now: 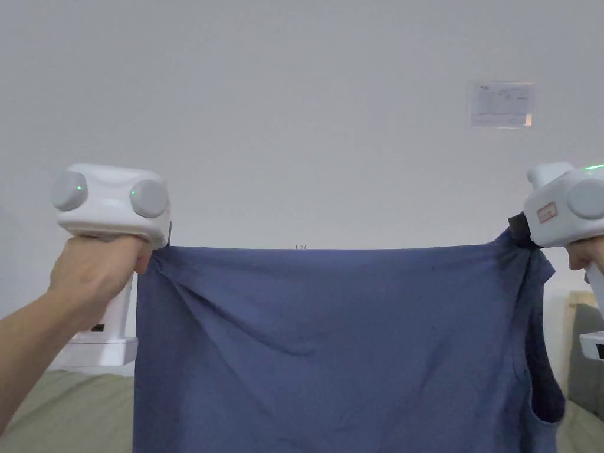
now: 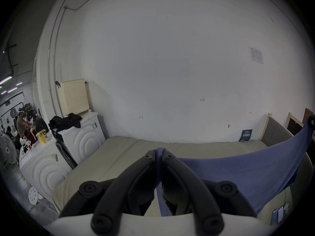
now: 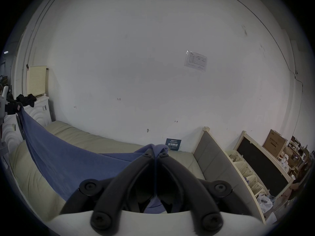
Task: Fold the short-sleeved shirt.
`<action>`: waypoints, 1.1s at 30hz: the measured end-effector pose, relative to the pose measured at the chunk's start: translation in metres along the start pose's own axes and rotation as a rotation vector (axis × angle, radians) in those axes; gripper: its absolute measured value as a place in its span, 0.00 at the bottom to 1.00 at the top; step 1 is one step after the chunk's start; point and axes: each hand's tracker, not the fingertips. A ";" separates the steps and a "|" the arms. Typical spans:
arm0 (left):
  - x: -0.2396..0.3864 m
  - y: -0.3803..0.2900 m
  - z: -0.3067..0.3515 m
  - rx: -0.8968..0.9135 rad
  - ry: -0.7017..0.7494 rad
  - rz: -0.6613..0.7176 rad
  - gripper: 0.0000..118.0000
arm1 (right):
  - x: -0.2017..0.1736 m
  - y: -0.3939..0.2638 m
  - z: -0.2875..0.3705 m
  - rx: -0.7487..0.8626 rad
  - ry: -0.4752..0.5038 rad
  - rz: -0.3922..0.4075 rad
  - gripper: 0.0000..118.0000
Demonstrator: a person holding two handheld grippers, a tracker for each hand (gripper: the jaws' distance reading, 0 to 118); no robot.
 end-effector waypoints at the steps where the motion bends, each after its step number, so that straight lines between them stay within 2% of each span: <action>1: 0.004 0.001 -0.010 0.004 0.005 0.004 0.03 | -0.001 0.004 -0.011 0.000 -0.001 0.000 0.04; 9: 0.034 -0.003 -0.096 -0.010 0.048 -0.002 0.03 | -0.018 0.006 -0.084 0.000 0.000 -0.007 0.04; 12: 0.042 -0.016 -0.127 -0.023 0.068 -0.011 0.03 | -0.024 0.000 -0.113 -0.024 -0.008 0.017 0.04; 18: 0.057 -0.049 -0.174 -0.064 0.077 -0.014 0.03 | -0.045 -0.034 -0.159 -0.052 -0.013 0.003 0.04; 20: 0.060 -0.067 -0.189 -0.096 0.079 -0.033 0.03 | -0.053 -0.056 -0.169 -0.078 -0.014 0.017 0.04; 25: 0.062 -0.137 -0.211 -0.200 0.063 -0.070 0.03 | -0.065 -0.139 -0.179 -0.187 0.036 -0.039 0.04; 28: 0.057 -0.195 -0.203 -0.271 0.042 -0.096 0.03 | -0.074 -0.202 -0.164 -0.276 0.075 0.006 0.04; 30: 0.049 -0.232 -0.193 -0.325 0.025 -0.110 0.03 | -0.077 -0.240 -0.145 -0.318 0.100 -0.026 0.04; 31: 0.045 -0.251 -0.184 -0.351 0.029 -0.119 0.03 | -0.077 -0.259 -0.133 -0.333 0.118 -0.069 0.04; 33: 0.032 -0.285 -0.163 -0.394 -0.003 -0.109 0.03 | -0.076 -0.295 -0.109 -0.354 0.142 -0.078 0.04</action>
